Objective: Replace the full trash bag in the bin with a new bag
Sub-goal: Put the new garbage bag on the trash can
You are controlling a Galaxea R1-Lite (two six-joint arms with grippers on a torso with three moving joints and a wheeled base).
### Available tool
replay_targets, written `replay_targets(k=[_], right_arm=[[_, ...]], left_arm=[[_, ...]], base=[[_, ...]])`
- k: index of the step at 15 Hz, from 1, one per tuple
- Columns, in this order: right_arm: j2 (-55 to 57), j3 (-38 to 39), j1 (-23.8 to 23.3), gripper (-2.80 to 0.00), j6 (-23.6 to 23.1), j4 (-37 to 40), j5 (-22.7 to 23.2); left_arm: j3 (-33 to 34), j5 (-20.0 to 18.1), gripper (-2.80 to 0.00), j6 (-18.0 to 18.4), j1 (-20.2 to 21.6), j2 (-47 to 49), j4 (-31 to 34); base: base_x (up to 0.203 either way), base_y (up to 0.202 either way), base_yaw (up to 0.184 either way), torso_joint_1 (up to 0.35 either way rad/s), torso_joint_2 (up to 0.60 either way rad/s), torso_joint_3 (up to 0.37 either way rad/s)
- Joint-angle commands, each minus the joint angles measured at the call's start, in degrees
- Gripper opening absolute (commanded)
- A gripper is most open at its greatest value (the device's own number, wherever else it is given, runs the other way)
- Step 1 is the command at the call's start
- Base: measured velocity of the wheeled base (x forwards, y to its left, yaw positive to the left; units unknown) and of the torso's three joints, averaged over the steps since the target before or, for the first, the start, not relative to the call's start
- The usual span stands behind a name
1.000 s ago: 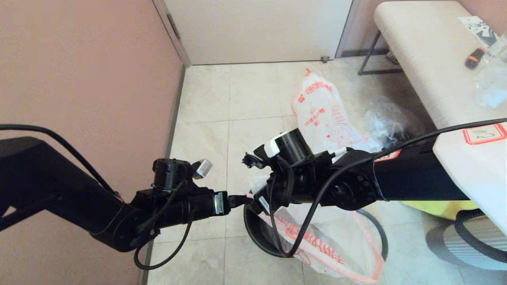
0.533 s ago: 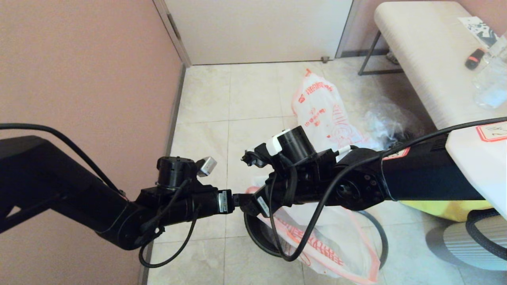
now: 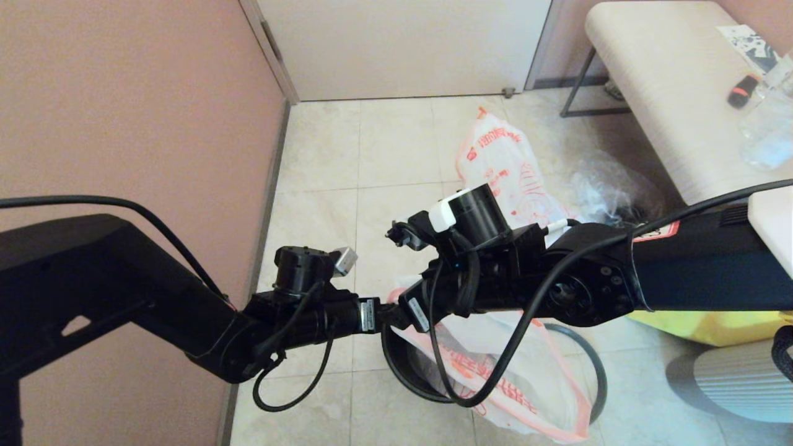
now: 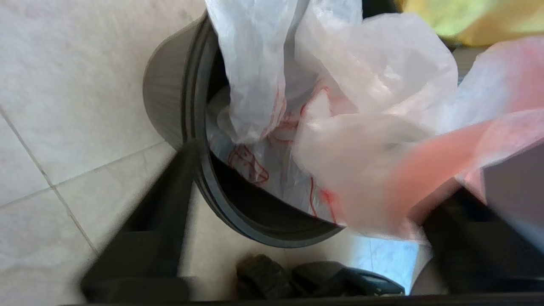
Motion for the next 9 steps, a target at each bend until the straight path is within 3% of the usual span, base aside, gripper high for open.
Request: replay_targets(k=[1, 4, 9], right_arm=[[-0.5, 0.2, 0.1, 0.00, 0.5, -0.1, 0.5], [-2.0, 3.0, -0.3, 0.00, 0.9, -2.0, 0.6], [-7.8, 15.2, -4.0, 0.00, 1.0, -5.9, 0.3]], left_arm=[[-0.2, 0.0, -2.80, -0.2, -0.1, 1.0, -0.5], [0.2, 0.3, -2.80, -0.4, -0.1, 1.1, -0.6], [1.7, 0.4, -2.80, -0.8, 0.2, -1.0, -0.7]], base=[[0.000, 0.000, 0.000, 0.000, 0.00, 0.000], [0.000, 0.000, 0.000, 0.000, 0.00, 0.000], [0.000, 0.000, 0.000, 0.000, 0.00, 0.000]])
